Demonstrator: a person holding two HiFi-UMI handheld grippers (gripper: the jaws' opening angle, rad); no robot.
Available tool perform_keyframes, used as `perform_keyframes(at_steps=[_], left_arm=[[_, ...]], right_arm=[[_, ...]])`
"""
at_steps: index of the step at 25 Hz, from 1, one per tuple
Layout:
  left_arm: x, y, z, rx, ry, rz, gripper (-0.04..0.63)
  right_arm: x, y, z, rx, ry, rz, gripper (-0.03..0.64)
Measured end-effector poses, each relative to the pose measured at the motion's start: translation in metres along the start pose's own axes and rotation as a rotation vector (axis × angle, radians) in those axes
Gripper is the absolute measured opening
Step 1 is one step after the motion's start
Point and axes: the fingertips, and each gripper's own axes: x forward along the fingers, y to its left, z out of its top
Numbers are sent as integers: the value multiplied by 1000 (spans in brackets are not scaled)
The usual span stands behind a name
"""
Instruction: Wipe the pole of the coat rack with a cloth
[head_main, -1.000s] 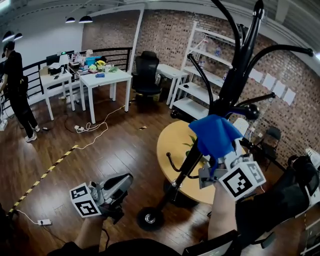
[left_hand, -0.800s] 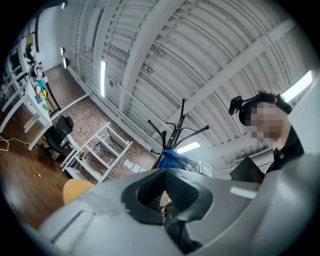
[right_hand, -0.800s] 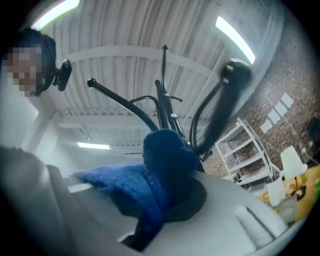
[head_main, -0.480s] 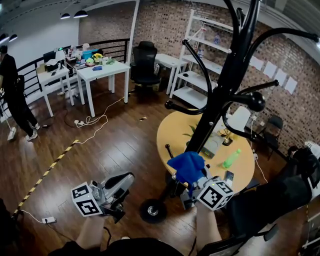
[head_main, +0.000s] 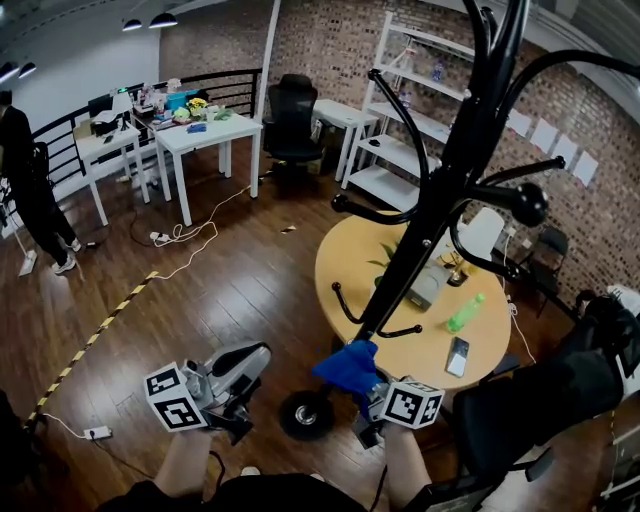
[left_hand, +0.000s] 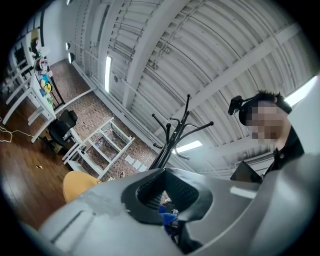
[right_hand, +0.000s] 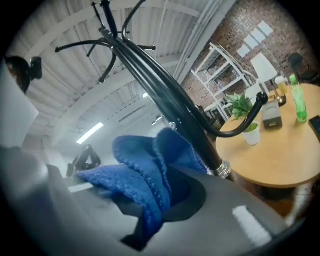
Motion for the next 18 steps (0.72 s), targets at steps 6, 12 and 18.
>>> perform_keyframes(at_steps=[6,12,18], left_arm=[[-7,1,4,9,-16,17,2],[-11,3,7,20,-27,29,2],[-9,-1,12,37,-35,14,2]], right_arm=[[-7,-15,5,-3,-77,-30,23],[-13,2,69,-89,-309,11,23],[-43,93,176,-316,-539,144,23]])
